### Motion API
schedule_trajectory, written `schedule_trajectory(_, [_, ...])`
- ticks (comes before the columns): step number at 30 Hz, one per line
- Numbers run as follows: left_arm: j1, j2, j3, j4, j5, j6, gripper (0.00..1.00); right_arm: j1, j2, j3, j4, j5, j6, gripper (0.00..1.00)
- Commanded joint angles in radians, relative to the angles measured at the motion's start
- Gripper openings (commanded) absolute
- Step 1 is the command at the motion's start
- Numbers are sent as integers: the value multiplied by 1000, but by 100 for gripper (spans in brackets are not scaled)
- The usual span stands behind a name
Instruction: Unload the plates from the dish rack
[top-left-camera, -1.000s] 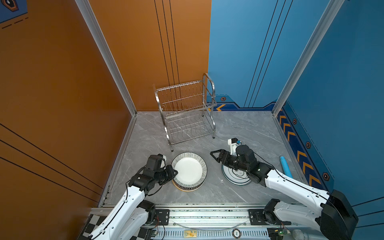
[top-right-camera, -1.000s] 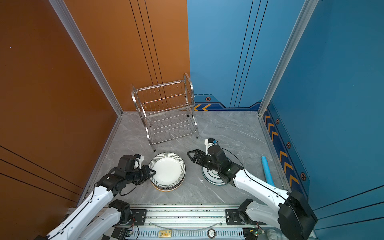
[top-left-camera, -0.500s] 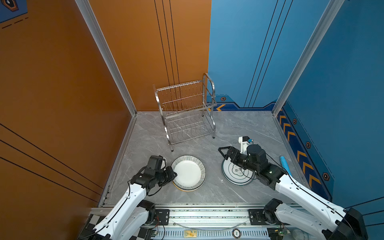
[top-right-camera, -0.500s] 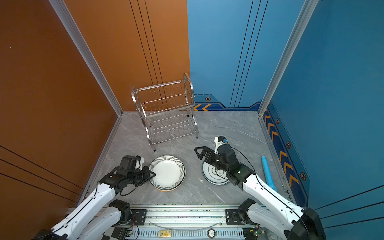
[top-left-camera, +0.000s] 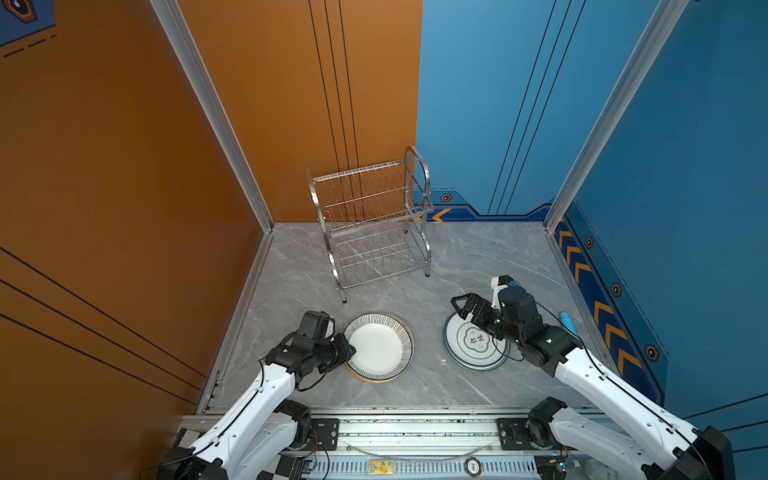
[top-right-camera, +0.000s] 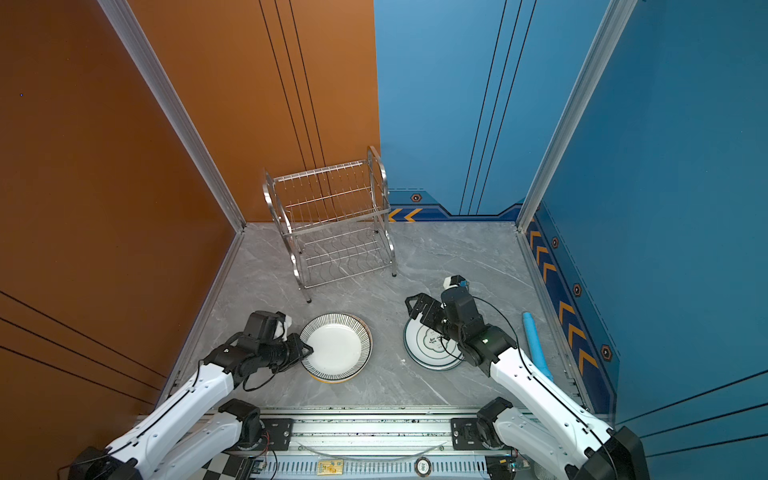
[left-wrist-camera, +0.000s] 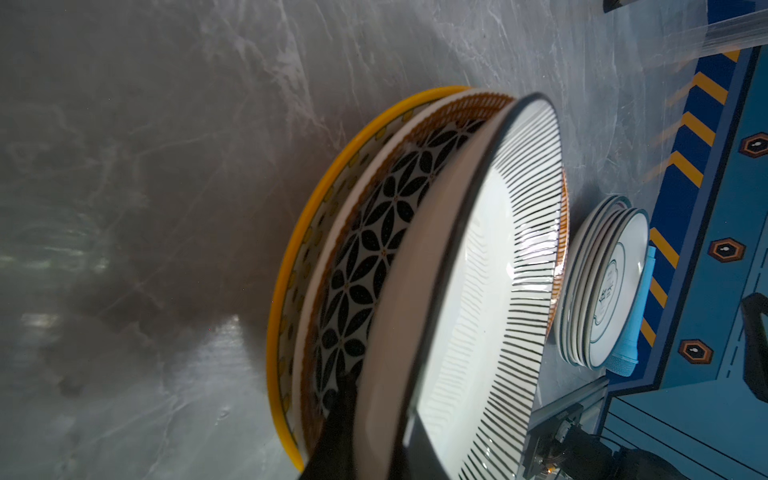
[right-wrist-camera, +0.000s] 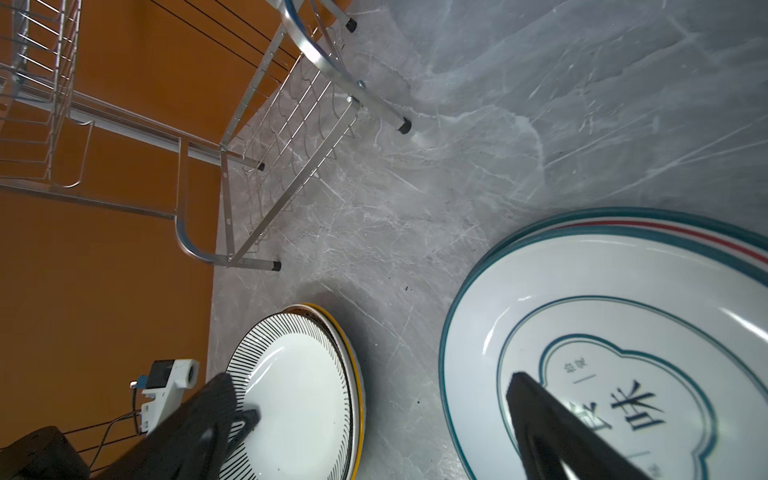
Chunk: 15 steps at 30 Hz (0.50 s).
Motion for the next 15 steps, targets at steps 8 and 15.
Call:
schedule_trajectory(8, [-10,4,27,-30,-60,24,56,-56,6,48,-140,74,-98,100])
schedule_trajectory(15, [-12,8,117,-180,-207,62,98,-87,4,74,-222,280,-256,100])
